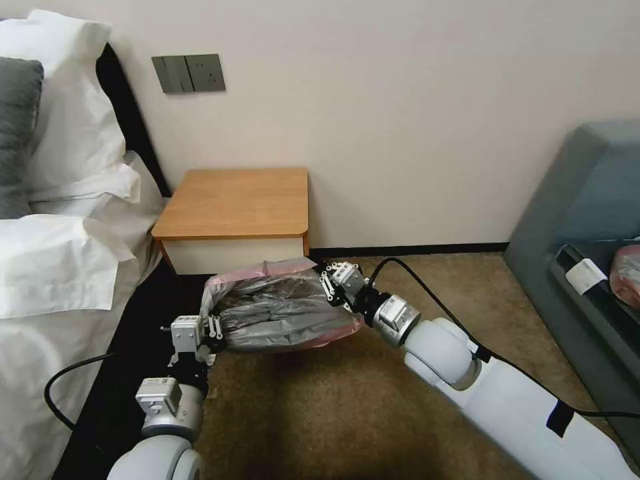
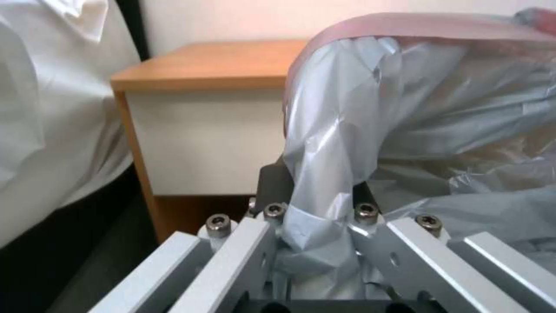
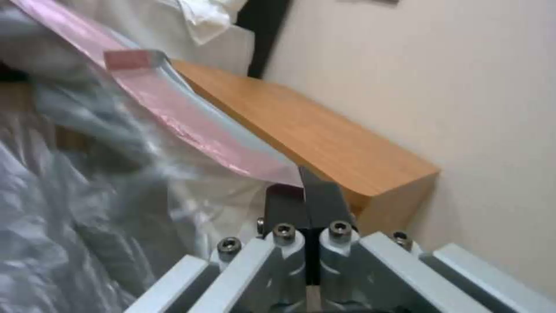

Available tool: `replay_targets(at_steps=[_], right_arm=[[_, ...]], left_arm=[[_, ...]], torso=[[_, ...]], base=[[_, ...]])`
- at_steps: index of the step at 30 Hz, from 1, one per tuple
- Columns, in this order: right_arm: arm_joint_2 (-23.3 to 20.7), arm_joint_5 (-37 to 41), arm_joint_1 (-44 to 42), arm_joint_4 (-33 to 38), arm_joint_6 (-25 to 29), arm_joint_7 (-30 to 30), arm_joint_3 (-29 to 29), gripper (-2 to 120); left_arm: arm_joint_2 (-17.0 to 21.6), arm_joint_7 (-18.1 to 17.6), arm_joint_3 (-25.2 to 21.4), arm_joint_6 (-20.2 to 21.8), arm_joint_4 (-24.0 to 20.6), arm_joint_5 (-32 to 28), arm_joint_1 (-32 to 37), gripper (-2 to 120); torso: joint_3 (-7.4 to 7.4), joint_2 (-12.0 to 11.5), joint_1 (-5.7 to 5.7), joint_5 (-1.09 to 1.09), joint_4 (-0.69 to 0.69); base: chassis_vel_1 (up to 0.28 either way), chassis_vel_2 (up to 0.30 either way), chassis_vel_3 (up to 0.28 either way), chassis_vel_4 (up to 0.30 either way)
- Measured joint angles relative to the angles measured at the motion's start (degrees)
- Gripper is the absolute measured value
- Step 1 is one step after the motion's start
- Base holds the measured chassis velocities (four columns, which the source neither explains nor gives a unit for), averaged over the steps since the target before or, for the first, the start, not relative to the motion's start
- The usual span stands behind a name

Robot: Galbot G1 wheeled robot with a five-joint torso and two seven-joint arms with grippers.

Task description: Pick up the garbage bag from the table and place it over the trash can.

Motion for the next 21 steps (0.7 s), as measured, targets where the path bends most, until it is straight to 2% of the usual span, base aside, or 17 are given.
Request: replay_targets(at_steps=[1,4,7,21], right_arm=[[0.0,0.0,0.0,0.0,0.0,0.0,0.0,0],[-0.11,0.18,0.83,-2.02,0.3,0.02,0.34,0],[-0.62,0.58,1.39,-2.86,0.44,0.0,0.84,0],[-2.84,1.68,0.34,-3.85,1.08,-0.55,2.57,0]], left_arm=[[0.0,0.0,0.0,0.0,0.0,0.0,0.0,5],[0.42,2.52,-1.01,-4.02,0.3,-0.87,0.06,5],[0.77,4.1,-1.94,-6.07,0.44,-1.73,0.02,5],[0.73,5.13,-3.06,-7.84,0.96,-4.09,-0.71,5]], torso=[[0.0,0.0,0.0,0.0,0.0],[0.0,0.0,0.0,0.01,0.0],[0.0,0.0,0.0,0.0,0.0],[0.0,0.0,0.0,0.0,0.0]], base=[[0.0,0.0,0.0,0.0],[0.0,0.0,0.0,0.0],[0.0,0.0,0.0,0.0],[0.0,0.0,0.0,0.0]])
